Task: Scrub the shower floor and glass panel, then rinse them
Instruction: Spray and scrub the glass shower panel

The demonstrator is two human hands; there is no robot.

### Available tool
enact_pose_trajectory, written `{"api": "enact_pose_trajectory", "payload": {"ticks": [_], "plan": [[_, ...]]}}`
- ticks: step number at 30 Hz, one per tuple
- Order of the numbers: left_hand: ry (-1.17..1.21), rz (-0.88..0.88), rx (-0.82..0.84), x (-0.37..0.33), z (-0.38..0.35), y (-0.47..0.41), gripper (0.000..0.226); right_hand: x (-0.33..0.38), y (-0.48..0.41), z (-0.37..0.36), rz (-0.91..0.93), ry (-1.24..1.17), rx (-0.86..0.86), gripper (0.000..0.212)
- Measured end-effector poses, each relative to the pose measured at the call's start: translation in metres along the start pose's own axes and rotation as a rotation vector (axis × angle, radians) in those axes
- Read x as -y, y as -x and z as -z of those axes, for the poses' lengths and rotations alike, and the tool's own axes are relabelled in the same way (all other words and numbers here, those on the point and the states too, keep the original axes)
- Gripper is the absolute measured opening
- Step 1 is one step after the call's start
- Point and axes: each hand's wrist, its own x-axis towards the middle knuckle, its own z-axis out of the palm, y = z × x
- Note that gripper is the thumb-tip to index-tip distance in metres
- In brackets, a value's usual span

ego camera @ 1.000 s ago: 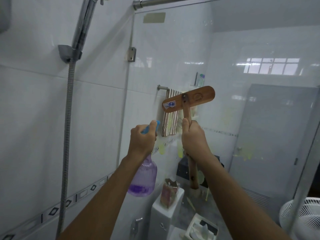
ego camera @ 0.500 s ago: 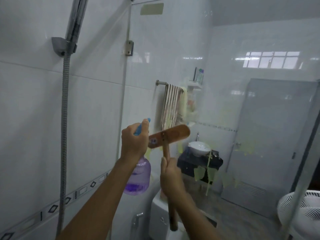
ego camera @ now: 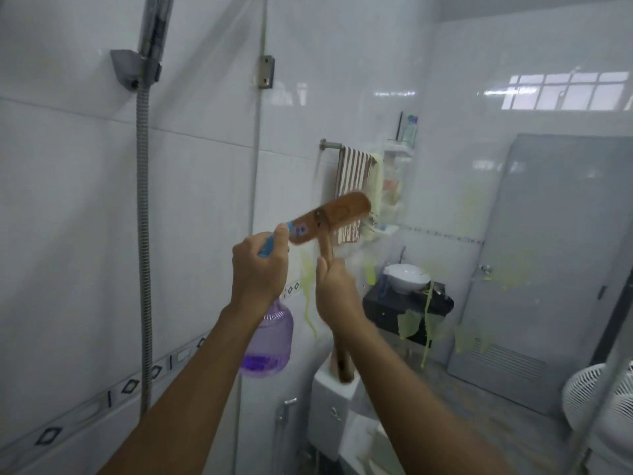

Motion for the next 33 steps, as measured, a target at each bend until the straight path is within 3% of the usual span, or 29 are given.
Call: {"api": "enact_pose_trajectory", "payload": {"ticks": [5,15,20,23,28,33], "plan": [[-0.007,0.015,0.026,0.007,0.006,0.011,0.059,-0.088,0.072,-0.039,-0.061,0.177,0.074,0.039],[-0.062,0.041,0.036,0.012,0.006,0.02,0.061,0.017,-0.01,0.005,0.042,-0.075,-0.054,0.036],[-0.043,0.06,0.071,0.027,0.006,0.031,0.066,-0.085,0.056,-0.026,-0.071,0.026,0.036,0.031],[-0.052,0.106,0.121,0.041,0.006,0.039,0.066,-0.119,0.088,-0.024,-0.169,-0.072,0.058,0.027],[-0.022,0.22,0.223,0.049,-0.006,0.05,0.071,-0.065,0.055,0.028,-0.002,-0.102,-0.178,0.033],[0.111,0.289,0.268,0.039,-0.027,0.049,0.054,-0.03,0.029,0.089,0.051,-0.234,-0.28,0.035]]}}
